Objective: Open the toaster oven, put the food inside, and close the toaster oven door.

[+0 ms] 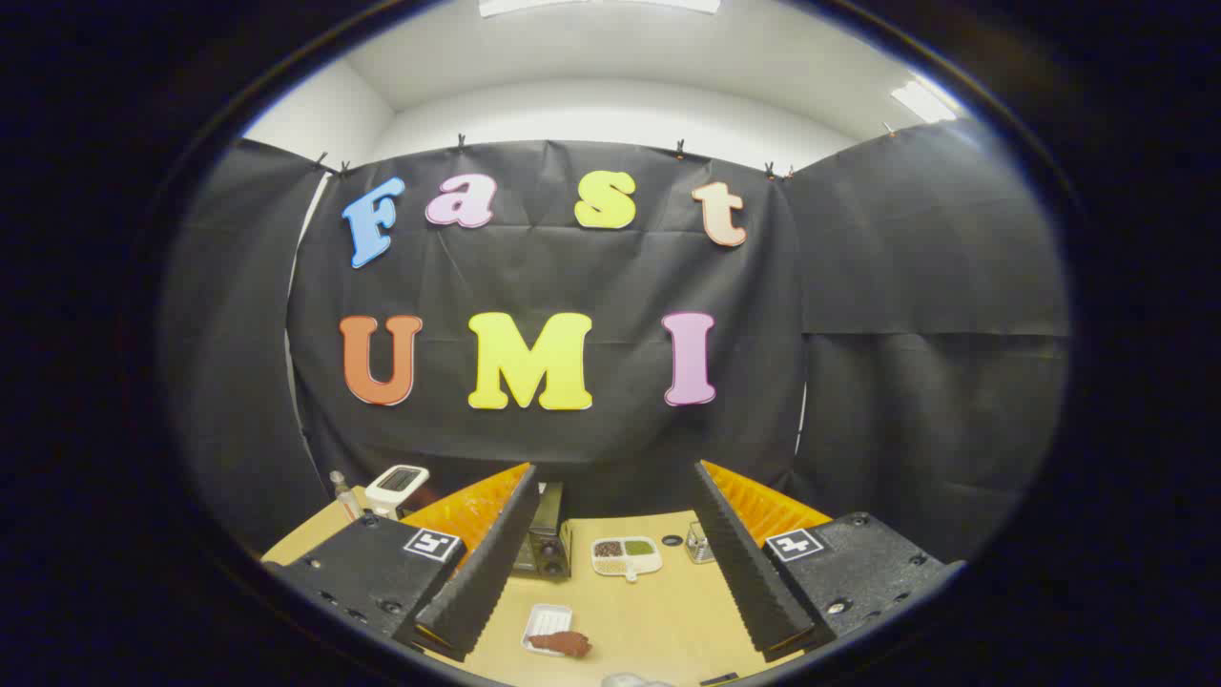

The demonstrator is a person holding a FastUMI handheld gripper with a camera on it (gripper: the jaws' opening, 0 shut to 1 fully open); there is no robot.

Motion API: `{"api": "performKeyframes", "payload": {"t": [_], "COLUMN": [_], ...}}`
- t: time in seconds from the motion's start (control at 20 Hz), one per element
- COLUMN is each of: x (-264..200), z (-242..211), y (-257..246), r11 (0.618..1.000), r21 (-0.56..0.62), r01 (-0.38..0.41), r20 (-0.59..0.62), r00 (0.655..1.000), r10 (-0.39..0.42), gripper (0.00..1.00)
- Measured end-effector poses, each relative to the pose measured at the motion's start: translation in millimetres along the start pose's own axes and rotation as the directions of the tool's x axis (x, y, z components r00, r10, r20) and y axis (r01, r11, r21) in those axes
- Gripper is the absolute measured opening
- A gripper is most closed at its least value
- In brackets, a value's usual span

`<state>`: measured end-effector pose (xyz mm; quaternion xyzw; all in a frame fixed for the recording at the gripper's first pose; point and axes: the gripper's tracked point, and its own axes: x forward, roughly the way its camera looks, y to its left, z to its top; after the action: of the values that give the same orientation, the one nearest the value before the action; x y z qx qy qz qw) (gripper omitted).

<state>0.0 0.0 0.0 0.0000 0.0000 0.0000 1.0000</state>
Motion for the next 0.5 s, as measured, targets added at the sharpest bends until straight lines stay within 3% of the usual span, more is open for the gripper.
{"api": "performKeyframes", "payload": {"t": [0.5], "x": [4.6], "z": [3.2], "y": [22.5], "r11": [1.0], "r21": [-0.021], "r01": [-0.008], "r20": [0.009], "r00": [1.0], "r10": [0.008], "gripper": [1.0]}}
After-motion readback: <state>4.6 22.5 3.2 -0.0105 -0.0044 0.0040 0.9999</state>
